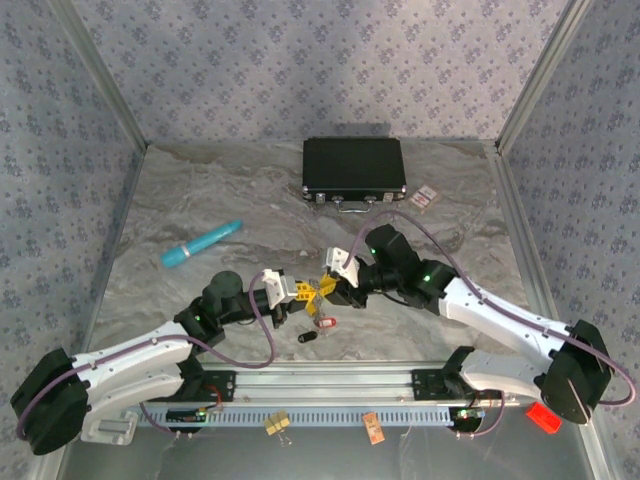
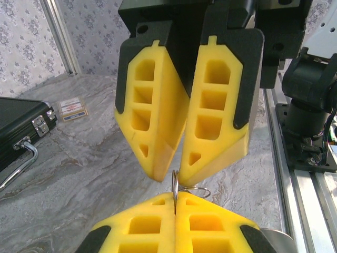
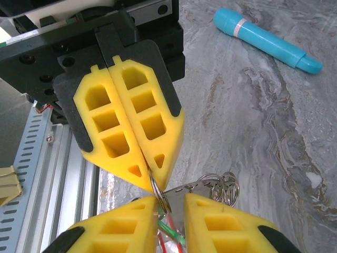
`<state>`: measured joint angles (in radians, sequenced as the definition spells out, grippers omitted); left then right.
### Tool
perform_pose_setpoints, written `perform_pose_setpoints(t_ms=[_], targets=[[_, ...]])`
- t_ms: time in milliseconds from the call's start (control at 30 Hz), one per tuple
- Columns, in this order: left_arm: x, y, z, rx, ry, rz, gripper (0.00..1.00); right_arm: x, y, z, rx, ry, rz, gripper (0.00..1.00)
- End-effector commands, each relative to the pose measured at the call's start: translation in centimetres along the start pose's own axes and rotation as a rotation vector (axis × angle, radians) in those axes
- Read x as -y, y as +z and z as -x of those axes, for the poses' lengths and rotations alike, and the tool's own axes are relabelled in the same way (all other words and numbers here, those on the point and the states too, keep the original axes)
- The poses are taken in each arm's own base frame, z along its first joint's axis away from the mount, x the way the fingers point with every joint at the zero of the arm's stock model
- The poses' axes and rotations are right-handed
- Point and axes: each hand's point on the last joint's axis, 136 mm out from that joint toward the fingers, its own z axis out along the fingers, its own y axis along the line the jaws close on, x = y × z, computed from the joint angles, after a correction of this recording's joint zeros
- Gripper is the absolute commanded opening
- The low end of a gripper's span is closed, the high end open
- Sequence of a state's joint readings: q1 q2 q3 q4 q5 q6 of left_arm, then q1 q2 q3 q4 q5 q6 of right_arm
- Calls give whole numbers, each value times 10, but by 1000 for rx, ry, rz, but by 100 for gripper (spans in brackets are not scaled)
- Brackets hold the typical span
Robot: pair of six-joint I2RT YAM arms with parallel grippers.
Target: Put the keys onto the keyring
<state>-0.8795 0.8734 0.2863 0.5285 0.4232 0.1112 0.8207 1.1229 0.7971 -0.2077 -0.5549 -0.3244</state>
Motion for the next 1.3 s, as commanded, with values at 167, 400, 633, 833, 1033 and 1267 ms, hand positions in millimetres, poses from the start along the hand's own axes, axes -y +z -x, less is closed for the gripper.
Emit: perform_pose_setpoints(t_ms=[167,400,633,833,1033,1267], targets=[[3,-2,24,85,30,-17,0,-5,5,6,-1,2,43,6],[-7,-4,15,12,31,51,25,-2,-1,4,-92,-49,10,0],[-5,-4,17,-4,53,34,23,-5,1,-3,-229,-124,12,0],[-4,-3,17,-7,53,26,9,-7,6,2,-274,-179,16,0],[-2,-3,18,4,58,14,0,-7,1,13,-180,-155,0,14],[-1,-4,26,84,30,13,0,1,-6,15,-16,-31,-29,25]])
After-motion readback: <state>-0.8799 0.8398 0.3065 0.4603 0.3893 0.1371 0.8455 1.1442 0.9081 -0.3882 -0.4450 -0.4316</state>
